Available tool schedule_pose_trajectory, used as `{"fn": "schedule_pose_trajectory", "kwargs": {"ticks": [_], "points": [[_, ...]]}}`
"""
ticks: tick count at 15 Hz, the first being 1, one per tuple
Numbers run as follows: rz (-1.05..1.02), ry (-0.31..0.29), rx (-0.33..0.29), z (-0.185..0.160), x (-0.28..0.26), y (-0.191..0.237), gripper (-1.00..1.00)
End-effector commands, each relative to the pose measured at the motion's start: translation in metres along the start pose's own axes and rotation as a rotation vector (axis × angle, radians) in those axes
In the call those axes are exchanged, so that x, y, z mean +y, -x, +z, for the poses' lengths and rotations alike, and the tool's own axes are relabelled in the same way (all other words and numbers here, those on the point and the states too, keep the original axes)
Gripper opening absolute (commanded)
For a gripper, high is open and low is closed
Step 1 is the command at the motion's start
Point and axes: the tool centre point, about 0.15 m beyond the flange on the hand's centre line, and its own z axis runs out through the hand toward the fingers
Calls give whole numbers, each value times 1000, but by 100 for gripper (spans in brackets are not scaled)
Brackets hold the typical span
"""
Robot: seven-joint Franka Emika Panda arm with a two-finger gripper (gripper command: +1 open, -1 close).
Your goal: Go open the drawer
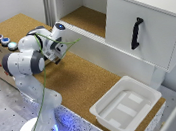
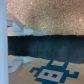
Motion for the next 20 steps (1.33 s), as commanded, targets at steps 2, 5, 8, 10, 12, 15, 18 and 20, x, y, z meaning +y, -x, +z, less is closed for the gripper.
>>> {"fn": "schedule_pose_trajectory", "kwargs": {"ticks": [2, 5, 8, 10, 12, 15, 18, 20], "points": [[20, -67, -8, 48, 79, 12, -100], [31, -63, -6, 48, 85, 14, -100], [48, -67, -1, 46, 93, 18, -100], [55, -65, 1, 45, 96, 20, -100], [58, -64, 0, 45, 98, 20, -100], [60, -54, 0, 43, 101, 21, -100], [62, -44, 0, 38, 106, 22, -100], [64, -39, 0, 35, 110, 23, -100]]}}
